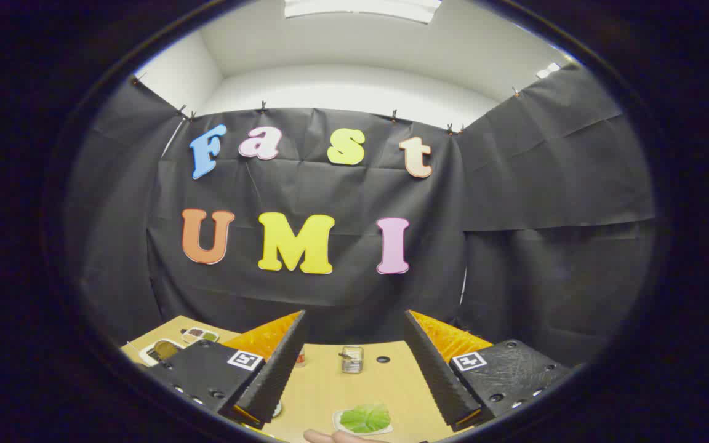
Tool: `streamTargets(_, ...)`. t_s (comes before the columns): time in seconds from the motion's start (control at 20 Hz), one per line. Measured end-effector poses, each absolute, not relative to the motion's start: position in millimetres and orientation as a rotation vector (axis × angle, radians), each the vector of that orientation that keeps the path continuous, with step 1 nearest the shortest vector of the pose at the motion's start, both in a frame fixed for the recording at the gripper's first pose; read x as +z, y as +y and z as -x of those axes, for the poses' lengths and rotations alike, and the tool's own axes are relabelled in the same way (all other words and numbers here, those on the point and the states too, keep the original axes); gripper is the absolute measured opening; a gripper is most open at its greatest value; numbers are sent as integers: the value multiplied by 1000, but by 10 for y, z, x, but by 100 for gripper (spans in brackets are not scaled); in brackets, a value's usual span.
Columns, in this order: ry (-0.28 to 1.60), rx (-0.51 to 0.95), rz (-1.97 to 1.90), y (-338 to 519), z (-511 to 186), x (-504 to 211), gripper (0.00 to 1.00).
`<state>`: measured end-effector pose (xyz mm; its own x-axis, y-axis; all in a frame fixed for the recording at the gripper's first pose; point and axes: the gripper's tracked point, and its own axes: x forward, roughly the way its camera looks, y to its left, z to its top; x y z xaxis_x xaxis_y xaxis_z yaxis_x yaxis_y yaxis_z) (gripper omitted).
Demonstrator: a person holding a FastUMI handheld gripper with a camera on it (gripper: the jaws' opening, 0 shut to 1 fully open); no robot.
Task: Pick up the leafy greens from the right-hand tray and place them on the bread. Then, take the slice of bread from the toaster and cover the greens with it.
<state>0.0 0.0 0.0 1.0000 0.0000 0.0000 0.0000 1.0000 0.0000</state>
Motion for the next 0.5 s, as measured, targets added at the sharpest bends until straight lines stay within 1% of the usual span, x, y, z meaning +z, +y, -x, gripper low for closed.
streamTargets(0.5, 7, 114, 10, -107, 31, -22, 95)
